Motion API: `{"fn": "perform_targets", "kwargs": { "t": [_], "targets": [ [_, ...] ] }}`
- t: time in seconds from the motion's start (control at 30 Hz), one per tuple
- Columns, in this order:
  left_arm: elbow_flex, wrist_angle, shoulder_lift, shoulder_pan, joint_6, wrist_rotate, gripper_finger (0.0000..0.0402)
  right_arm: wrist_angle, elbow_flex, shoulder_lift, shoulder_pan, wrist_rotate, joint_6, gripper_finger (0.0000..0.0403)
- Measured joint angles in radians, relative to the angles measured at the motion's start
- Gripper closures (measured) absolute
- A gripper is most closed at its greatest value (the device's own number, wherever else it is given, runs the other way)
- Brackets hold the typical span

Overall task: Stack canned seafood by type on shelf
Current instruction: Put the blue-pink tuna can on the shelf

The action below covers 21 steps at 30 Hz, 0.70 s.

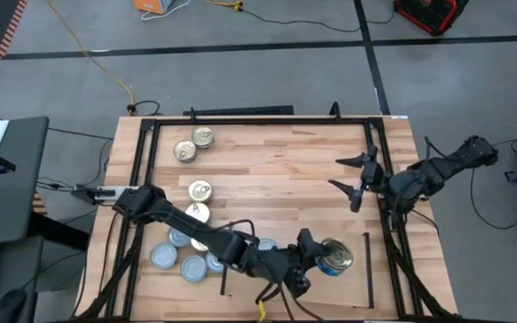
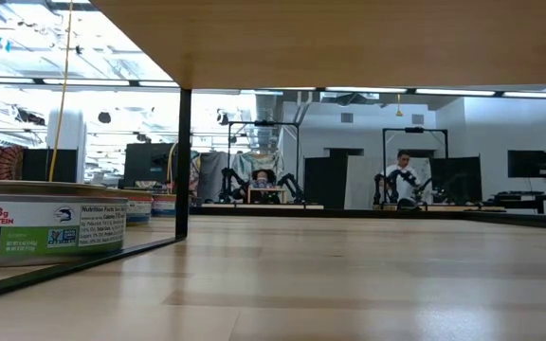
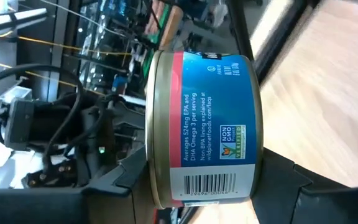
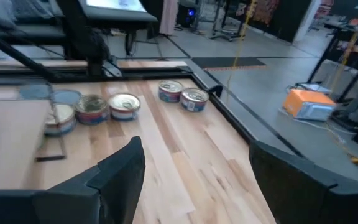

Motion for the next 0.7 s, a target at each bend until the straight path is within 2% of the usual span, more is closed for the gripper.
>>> {"fn": "perform_targets", "kwargs": {
  "t": [0.17, 0.33, 0.53, 0.7],
  "targets": [
    [0.001, 0.023, -0.007, -0.013, -0.094, -0.031, 0.0211, 0.054, -0.017, -0.004, 0.001, 0.023, -0.027, 0.0085],
    [0.001, 0.0, -0.006, -0.043, -0.113, -0.073, 0.0209, 0.078, -0.017, -0.007, 0.001, 0.024, -0.028, 0.0085],
    [0.001, -0.044, -0.005, -0.082, -0.272, -0.032, 0.0211, 0.079, -0.017, -0.004, 0.001, 0.024, -0.028, 0.0085],
    [0.001, -0.034, 0.002, -0.103, -0.323, 0.036, 0.0209, 0.093, -0.017, -0.004, 0.001, 0.024, -0.026, 0.0085]
  ]
}}
